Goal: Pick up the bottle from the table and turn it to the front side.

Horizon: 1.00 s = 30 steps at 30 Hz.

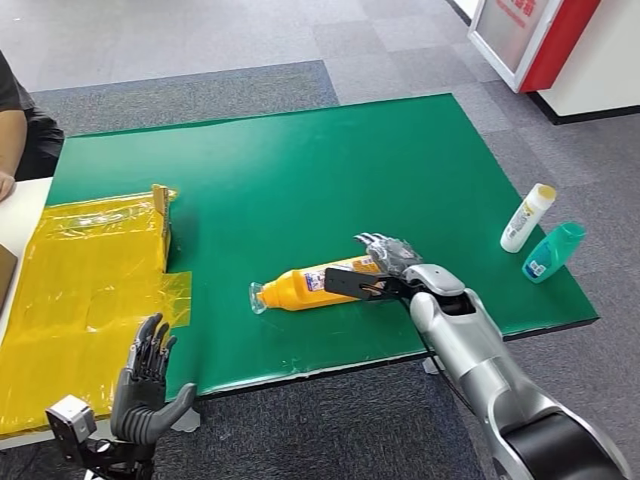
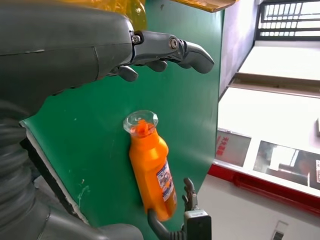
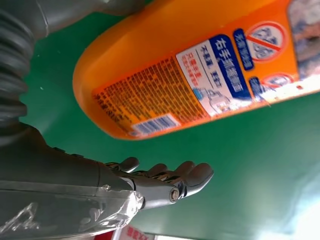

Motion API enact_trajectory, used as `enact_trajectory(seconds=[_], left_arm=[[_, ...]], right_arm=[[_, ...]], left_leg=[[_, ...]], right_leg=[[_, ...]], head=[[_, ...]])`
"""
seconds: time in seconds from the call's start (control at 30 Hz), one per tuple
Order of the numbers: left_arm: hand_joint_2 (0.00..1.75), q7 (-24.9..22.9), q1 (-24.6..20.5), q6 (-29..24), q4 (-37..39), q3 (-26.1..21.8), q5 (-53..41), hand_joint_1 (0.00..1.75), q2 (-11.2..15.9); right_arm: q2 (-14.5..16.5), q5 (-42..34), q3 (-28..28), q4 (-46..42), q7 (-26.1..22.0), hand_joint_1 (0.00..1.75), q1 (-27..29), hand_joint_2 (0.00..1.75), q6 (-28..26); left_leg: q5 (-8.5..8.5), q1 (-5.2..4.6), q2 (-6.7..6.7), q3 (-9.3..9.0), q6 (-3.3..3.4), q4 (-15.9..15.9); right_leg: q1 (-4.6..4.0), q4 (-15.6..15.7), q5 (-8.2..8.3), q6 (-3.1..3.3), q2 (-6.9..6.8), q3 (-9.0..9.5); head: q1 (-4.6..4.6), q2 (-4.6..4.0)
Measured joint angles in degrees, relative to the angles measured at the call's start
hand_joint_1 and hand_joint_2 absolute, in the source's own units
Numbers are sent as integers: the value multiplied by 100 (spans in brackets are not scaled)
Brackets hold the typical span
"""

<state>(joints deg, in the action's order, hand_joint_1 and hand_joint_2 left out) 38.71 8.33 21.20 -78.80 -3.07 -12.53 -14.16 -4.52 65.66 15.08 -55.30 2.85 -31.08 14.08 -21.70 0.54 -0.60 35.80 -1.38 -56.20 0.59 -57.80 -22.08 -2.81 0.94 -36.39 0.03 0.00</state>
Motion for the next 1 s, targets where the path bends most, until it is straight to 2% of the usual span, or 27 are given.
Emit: enact_trajectory(seconds=[0.13,0.27,0.5,1.0], left_arm=[[175,47,-62,-52,97,79,59,0,57],[175,79,-108,-50,183,109,103,0,113],[175,95,-163,-43,297,119,136,0,166],[175,100,-178,-54,387,118,152,0,209]], right_arm=[[-1,41,141,722,-28,0,-301,175,169],[-2,51,257,1228,-103,174,-533,175,205],[-2,-10,401,1661,-215,175,-794,175,200],[-3,-165,439,1764,-288,175,-858,175,101]], left_leg=[[-1,0,-1,1,0,0],[-1,0,-1,-1,1,0],[-1,0,-1,-4,0,0],[-1,0,-1,-7,0,0]], right_leg=[[0,0,0,0,0,0],[0,1,0,0,0,0],[0,1,0,0,0,3],[0,1,0,0,0,5]], head=[[0,0],[-1,0],[0,0],[-1,0]])
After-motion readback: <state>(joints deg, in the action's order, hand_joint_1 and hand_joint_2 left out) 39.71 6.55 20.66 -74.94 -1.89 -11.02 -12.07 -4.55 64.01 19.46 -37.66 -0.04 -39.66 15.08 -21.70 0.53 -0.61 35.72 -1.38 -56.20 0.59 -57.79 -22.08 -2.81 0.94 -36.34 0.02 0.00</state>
